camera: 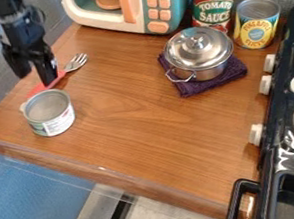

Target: Moved the can from left side to right side of the table using orange spatula

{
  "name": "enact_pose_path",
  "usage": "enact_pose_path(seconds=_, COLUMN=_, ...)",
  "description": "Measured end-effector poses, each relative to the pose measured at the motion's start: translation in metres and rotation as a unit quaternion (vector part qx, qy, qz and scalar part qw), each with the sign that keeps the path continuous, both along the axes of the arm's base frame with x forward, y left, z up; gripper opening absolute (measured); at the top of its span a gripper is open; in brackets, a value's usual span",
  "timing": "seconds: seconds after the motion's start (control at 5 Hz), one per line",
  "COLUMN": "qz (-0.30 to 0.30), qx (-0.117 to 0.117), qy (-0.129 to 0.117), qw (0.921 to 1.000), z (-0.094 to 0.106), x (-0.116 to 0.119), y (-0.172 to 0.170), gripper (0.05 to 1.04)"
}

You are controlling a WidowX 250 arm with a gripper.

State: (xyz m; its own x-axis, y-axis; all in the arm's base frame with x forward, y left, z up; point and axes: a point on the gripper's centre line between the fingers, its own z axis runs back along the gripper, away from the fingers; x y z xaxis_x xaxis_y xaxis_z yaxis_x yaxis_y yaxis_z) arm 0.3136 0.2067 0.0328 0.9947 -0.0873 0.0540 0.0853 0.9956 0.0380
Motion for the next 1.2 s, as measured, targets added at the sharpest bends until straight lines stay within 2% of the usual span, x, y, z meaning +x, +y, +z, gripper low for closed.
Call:
enact_pose_path(seconds=0.2, qz=0.005, qx=0.007, qy=0.012, qw=0.9999, z=-0.014, x=-0.001, y=0.003, gripper=0.965)
enact_pose_path(seconds=0.6, qz=0.002, qx=0.021, qy=0.018, qw=0.9996, z=-0.016, x=0.004, y=0.007, gripper=0.447)
enact_pose_path(seconds=0.8, qz=-0.018, qx=0.000, qy=0.022, qw=0.9996, z=-0.013, x=0.006, y=0.001, gripper=0.403)
enact_pose_path(seconds=1.0, qz=-0.058, qx=-0.045, qy=0.027, qw=0.9969, z=-0.011, x=0.004, y=-0.012, gripper=0.403)
enact_pose_path(seconds=1.2, qz=-0.083, qx=-0.056, qy=-0.006, qw=0.9950, z=0.019, x=-0.009, y=-0.015, gripper=0.402)
